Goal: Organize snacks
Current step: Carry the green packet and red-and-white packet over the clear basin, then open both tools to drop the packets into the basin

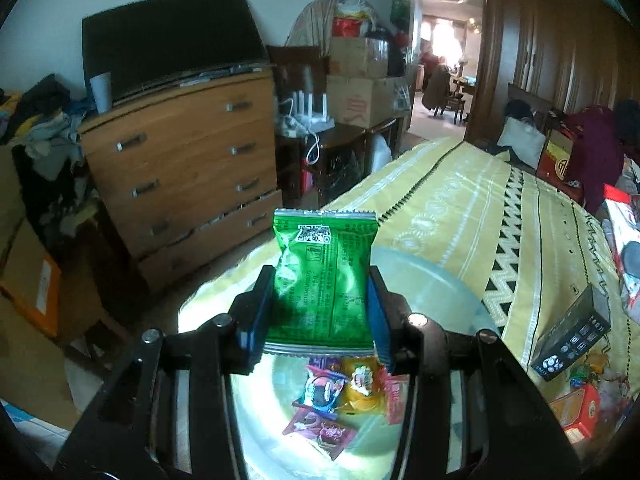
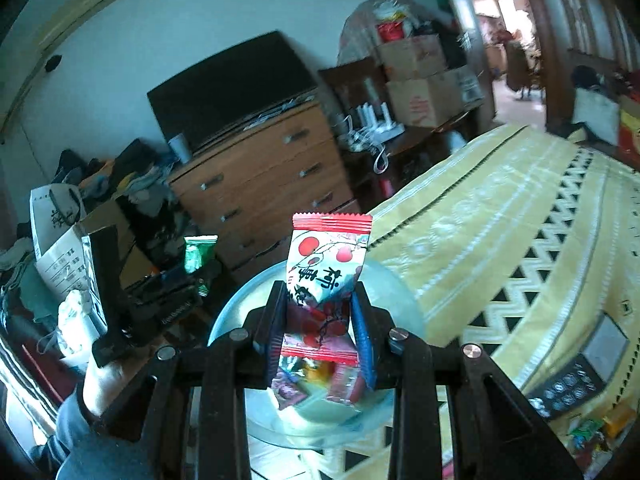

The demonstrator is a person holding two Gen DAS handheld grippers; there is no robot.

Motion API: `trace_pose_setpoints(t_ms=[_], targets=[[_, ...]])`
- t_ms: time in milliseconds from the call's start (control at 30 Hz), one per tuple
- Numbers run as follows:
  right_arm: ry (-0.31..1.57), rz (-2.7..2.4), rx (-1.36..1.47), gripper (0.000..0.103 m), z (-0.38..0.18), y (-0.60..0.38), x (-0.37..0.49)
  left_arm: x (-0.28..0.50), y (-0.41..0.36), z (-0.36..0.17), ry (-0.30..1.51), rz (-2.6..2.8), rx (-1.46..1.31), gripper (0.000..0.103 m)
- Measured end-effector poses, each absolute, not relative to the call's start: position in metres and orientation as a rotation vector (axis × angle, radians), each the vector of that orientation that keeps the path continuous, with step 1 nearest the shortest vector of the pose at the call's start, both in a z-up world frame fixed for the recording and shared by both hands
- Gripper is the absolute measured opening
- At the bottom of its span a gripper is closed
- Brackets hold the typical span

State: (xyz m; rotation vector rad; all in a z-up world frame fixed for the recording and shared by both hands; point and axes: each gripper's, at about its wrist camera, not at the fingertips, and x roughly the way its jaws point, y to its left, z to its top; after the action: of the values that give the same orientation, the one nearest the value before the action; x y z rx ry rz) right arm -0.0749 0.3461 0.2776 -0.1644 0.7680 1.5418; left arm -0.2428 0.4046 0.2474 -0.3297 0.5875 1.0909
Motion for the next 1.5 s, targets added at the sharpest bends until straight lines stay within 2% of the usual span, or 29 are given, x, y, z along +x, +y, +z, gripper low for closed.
trace_pose_setpoints(t_ms=[333, 1133, 1400, 1500], targets=[[0.828, 1.565, -0.264, 0.033, 0.243, 0.388, -0.103, -0.245, 0.416, 0.230, 0.649, 1.062, -0.347, 0.044], [0.847, 1.555, -0.277, 0.034, 0.231, 0.395, -0.101, -0.249, 0.426, 0.223, 0.662, 1.067, -0.363, 0.045], [0.857, 1.564, -0.284, 0.038, 0.223, 0.399, -0.105, -0.248, 0.431, 0.216, 0.679, 1.068, -0.368, 0.046], [0.876, 1.562, -0.279, 0.039, 0.220, 0.401, -0.105, -0.247, 0.432, 0.214, 0.680, 1.077, -0.364, 0.055]])
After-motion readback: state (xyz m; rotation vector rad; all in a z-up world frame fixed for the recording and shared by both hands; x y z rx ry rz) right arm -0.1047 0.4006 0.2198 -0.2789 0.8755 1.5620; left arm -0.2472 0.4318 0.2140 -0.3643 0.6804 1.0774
